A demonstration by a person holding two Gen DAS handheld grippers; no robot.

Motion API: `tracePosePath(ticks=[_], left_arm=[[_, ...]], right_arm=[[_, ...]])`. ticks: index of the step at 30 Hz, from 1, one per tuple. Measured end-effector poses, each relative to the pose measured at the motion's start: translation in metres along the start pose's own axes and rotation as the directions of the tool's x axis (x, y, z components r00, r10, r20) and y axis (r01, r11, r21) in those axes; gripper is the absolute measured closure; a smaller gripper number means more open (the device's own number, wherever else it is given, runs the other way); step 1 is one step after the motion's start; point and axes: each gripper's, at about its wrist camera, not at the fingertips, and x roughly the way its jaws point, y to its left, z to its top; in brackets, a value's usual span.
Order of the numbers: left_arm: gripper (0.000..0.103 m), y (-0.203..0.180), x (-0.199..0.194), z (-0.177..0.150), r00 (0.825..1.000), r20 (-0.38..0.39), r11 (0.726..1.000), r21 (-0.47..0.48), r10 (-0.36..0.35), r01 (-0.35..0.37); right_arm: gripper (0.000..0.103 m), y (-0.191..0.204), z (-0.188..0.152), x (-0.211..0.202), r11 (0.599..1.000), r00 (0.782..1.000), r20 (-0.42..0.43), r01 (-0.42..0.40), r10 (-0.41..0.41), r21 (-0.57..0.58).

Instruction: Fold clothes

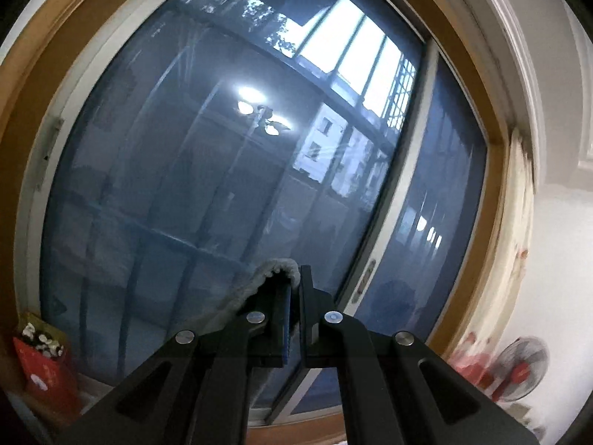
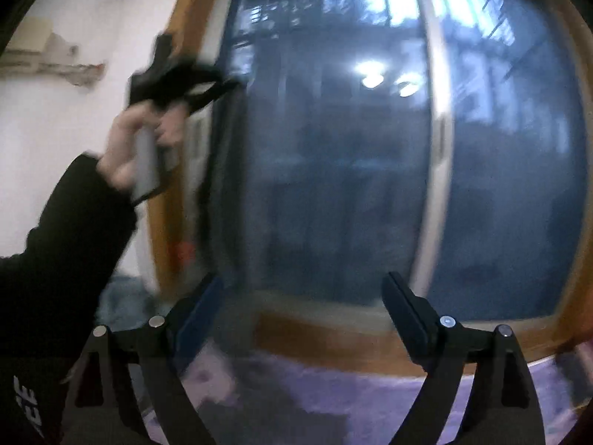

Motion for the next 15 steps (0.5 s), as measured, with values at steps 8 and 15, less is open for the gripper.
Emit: tracePosePath(ticks=[8,15], left_arm=[[0.101,-0.059,0.0,-0.02,0.996,-0.077,0.991,0.125,0.053,-0.043],[0.101,-0.054,-0.008,-0.029,0.993,-0.119,0.984,0.175,0.011,0.01]], right_arm=[[0.015,0.002,-0.05,0.064,0.996,0.997,-0.056,-0.064,0.061,-0.054],[0.095,-0.021,-0.058,0.11,0.994,0.997,-0.053,0.054,-0.049,0.09]])
